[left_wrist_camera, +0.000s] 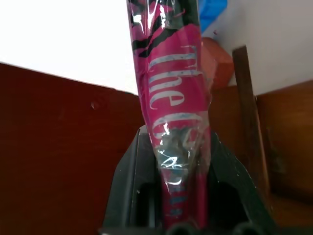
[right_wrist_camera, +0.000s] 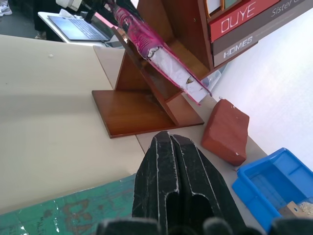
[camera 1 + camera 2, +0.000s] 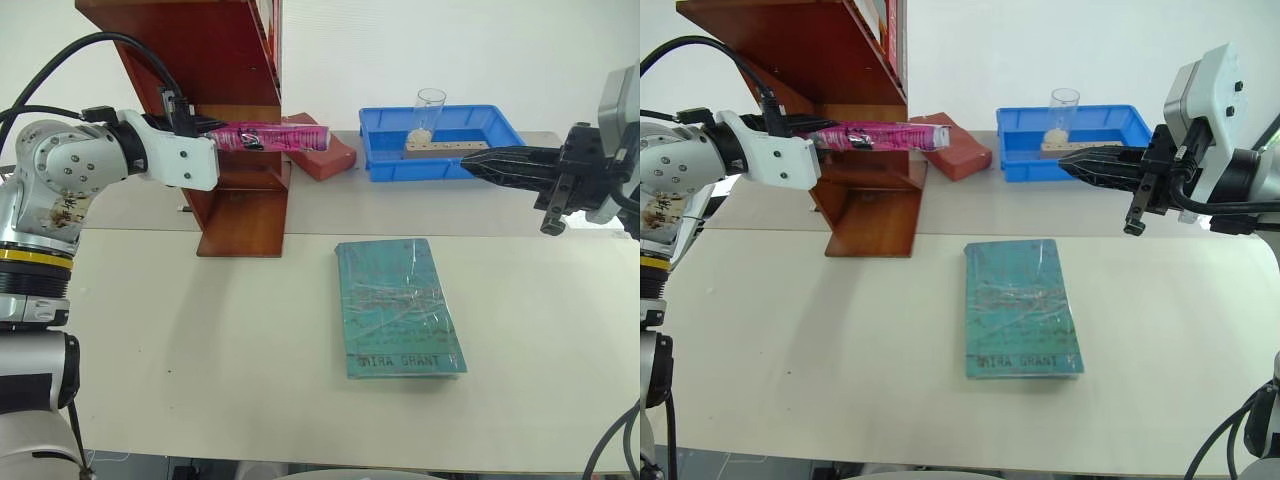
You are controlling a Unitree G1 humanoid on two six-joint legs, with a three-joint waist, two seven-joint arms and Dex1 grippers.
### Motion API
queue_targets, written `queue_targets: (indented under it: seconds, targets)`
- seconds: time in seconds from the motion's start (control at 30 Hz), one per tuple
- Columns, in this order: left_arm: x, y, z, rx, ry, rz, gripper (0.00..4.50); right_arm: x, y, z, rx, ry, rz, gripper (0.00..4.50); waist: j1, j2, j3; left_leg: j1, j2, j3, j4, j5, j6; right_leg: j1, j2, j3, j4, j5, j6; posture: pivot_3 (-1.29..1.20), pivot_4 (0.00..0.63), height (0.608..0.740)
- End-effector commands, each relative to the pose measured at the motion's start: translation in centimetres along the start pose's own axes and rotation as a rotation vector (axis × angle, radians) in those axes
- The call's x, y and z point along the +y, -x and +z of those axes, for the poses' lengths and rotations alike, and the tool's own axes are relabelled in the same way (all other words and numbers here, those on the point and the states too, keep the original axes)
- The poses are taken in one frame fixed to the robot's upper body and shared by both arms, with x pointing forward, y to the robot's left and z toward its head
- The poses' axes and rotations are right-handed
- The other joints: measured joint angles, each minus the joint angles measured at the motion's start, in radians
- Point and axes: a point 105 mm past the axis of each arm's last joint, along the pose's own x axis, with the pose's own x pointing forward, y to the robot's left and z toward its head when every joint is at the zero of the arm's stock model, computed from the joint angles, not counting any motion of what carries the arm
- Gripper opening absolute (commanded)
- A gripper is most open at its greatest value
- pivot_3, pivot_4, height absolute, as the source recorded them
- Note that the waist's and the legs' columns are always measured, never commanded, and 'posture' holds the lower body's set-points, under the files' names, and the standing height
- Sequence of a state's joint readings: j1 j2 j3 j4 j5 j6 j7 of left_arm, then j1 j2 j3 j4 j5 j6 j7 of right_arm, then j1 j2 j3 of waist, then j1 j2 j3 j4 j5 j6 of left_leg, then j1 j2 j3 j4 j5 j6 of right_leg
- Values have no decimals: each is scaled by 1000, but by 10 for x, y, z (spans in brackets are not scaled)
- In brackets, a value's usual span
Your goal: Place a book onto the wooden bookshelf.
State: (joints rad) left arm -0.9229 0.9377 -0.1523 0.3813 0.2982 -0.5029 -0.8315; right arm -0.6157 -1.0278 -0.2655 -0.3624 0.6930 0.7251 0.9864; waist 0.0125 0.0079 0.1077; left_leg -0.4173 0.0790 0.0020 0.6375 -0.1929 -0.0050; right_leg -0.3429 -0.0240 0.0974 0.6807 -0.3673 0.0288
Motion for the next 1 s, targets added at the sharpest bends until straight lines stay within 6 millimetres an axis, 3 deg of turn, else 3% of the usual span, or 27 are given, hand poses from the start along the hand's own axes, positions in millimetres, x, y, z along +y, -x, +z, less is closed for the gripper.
queue_targets:
  seconds: [0.03,0.3,0.53,0.7,0.77,0.83,0.9,1.0]
  targets:
    - [11,11,-7,37,-30,32,477,-1,2,12,-37,38,-9,0,-1,0,0,0,0,0,0,0,0,0,0,0,0,0,0,0,150,649]
    - [2,23,-16,76,13,-6,4296,-2,3,9,-35,36,-4,0,-3,0,0,-3,1,0,0,0,0,-5,1,0,5,1,-1,0,150,649]
    - [2,47,-15,93,45,-30,4411,-7,2,5,-29,45,2,0,-3,0,0,-3,2,1,0,0,0,-9,1,0,6,1,-1,0,150,649]
    - [17,75,-5,63,174,-2,4411,-11,0,2,-27,55,16,0,-4,0,0,-2,3,2,0,0,0,-9,1,-1,6,1,-1,0,150,649]
    - [21,86,-1,42,286,11,4411,-12,-2,0,-23,61,26,0,-4,0,0,-2,3,3,0,0,0,-9,1,-2,6,0,0,0,150,649]
    - [25,103,-7,33,582,81,4411,-12,-4,-5,-6,73,50,0,-4,0,0,0,4,4,-1,0,0,-9,1,-2,6,0,0,0,150,649]
    - [13,115,-12,33,779,76,4411,-12,-5,-9,9,79,72,0,-11,0,0,1,4,4,-2,0,0,-9,1,-2,6,-2,3,0,150,649]
    - [-26,127,-13,107,945,-8,4411,-12,-6,-19,50,94,109,0,-23,0,0,5,5,5,-4,0,0,-9,1,-2,7,-2,3,0,150,649]
